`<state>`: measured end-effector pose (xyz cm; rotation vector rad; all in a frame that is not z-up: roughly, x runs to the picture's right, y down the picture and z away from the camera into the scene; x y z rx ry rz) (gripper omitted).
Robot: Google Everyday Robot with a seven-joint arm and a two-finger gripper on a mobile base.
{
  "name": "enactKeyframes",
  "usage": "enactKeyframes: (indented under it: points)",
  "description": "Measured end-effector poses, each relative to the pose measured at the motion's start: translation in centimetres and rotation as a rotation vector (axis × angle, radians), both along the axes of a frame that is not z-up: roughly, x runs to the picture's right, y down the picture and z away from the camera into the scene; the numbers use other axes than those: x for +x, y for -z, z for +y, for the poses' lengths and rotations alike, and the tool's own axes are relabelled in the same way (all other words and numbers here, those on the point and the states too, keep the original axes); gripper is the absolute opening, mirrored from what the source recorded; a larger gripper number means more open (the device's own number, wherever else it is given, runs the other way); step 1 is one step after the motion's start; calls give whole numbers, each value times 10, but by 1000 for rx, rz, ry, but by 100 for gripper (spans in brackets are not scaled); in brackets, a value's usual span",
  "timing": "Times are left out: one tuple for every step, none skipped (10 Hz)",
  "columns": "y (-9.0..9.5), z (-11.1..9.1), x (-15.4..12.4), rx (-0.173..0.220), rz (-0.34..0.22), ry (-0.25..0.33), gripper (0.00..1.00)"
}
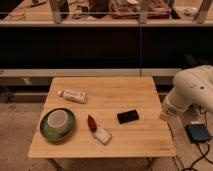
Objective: Move the arm in a circular motion
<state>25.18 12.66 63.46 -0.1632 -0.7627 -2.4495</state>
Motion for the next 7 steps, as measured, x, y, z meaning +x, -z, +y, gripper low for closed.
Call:
enactKeyframes:
  points:
    - [2, 7, -3, 8, 0, 21, 41]
    - [0, 14, -3, 4, 0, 31, 41]
    - [0, 17, -6, 4, -21, 20, 41]
    - [1, 17, -4, 2, -20, 20, 41]
    - [3, 17, -13, -7, -18, 15, 41]
    - [8, 21, -30, -1, -15, 28, 41]
    - [9, 29, -46, 14, -24, 79, 41]
